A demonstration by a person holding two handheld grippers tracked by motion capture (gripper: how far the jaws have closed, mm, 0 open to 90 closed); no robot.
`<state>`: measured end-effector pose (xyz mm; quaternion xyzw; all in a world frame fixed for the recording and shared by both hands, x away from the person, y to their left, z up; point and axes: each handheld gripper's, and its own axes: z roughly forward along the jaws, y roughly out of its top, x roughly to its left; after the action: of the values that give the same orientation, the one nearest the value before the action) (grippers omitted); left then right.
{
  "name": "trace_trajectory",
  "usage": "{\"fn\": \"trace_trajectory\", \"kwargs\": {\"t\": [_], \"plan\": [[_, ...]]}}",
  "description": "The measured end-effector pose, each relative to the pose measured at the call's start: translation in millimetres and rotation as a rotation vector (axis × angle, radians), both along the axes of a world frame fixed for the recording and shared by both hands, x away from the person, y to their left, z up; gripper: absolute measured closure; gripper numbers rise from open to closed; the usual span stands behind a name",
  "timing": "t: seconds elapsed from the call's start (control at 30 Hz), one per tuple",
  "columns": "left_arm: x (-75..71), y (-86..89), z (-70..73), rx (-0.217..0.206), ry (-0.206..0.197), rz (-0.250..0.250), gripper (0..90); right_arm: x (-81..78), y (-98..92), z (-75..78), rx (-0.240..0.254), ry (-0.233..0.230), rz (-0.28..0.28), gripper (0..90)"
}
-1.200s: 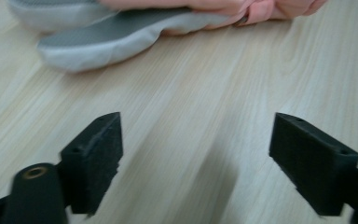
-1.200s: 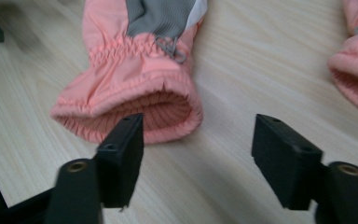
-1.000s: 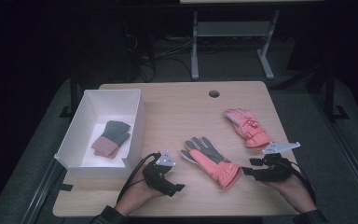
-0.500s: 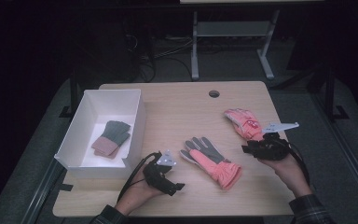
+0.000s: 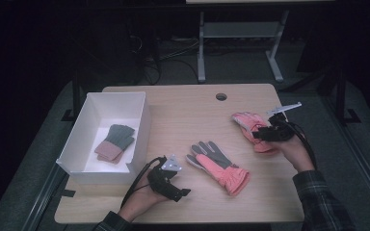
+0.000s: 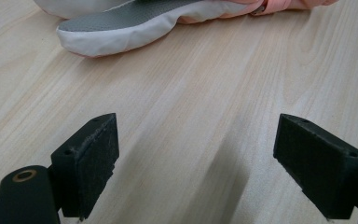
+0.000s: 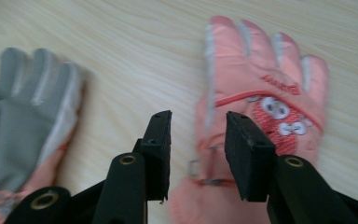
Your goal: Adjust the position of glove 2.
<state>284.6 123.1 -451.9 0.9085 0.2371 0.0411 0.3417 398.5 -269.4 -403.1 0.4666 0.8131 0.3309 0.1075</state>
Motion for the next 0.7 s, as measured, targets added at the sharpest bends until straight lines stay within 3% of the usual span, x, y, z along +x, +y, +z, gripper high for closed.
{"fn": "trace_trajectory", "kwargs": {"t": [0.23, 0.47, 0.7], "plan": [[-0.9, -1.7, -0.7, 0.005, 0.004, -0.007, 13.8, 32.3, -15.0, -5.4, -0.013, 0.053, -0.04, 58.4], [-1.6, -2.5, -1.2, 0.013, 0.005, -0.017, 13.7, 48.9, -16.2, -20.0, -0.004, 0.117, -0.037, 55.8], [-2.1, -4.0, -1.9, 0.028, 0.006, -0.031, 13.8, 57.8, -4.8, -37.9, -0.08, 0.177, -0.014, 54.5]]}}
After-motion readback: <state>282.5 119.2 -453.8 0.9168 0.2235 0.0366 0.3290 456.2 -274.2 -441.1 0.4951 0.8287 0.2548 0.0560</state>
